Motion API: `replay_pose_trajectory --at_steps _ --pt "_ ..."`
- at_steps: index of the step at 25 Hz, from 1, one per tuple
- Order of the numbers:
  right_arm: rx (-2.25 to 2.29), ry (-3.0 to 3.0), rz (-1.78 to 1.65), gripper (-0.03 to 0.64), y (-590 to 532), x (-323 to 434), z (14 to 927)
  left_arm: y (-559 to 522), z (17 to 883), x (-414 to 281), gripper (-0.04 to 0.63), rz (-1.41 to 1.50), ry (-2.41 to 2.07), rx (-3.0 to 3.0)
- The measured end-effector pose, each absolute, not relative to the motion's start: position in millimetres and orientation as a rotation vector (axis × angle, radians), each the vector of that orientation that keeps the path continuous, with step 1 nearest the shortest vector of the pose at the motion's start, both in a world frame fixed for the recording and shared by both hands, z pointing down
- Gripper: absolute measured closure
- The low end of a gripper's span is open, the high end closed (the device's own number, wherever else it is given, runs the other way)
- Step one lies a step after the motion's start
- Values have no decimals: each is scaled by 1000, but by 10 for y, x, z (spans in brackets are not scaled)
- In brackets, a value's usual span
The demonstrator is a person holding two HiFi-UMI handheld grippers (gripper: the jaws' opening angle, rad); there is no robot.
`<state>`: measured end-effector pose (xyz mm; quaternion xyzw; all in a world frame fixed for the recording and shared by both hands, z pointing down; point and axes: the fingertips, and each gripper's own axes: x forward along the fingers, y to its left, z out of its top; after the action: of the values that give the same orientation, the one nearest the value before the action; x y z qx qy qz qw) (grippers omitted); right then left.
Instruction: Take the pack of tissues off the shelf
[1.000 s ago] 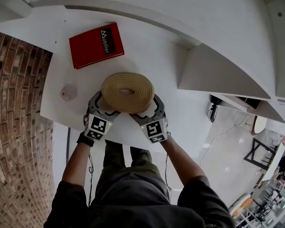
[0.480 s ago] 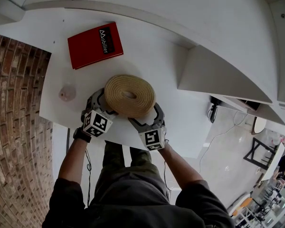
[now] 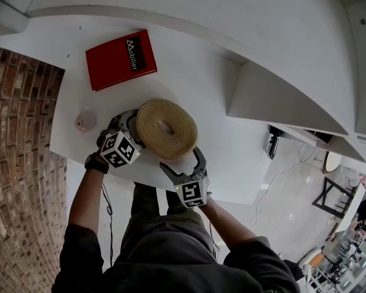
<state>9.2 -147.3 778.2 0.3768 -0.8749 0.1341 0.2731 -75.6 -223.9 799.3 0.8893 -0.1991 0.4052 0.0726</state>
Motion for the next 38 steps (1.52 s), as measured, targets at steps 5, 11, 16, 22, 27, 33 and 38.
replay_pose_trajectory --at_steps 5,11,16,22,27,33,38 --pt "1016 -2354 385 86 -1419 77 7793 -2257 8006 -744 132 1262 -518 2675" --pt "1002 -2319 415 86 -1423 167 7843 -2231 8020 -787 132 1274 -510 2648" --pt "1020 -2275 421 86 -1417 385 7809 -2116 7994 -950 132 1262 -569 2584" --pt "1088 -2286 416 92 -1515 599 7379 -2002 7652 -1215 133 1123 -745 2516" --pt "1181 -2340 333 157 -1674 660 6707 -2021 6968 -1337 189 873 -953 2516" --pt "1283 -2396 222 289 -1798 736 5983 -1975 6189 -1390 280 688 -1103 2584" --pt "1362 -2397 157 397 -1846 851 5579 -1943 5748 -1461 382 626 -1236 2642"
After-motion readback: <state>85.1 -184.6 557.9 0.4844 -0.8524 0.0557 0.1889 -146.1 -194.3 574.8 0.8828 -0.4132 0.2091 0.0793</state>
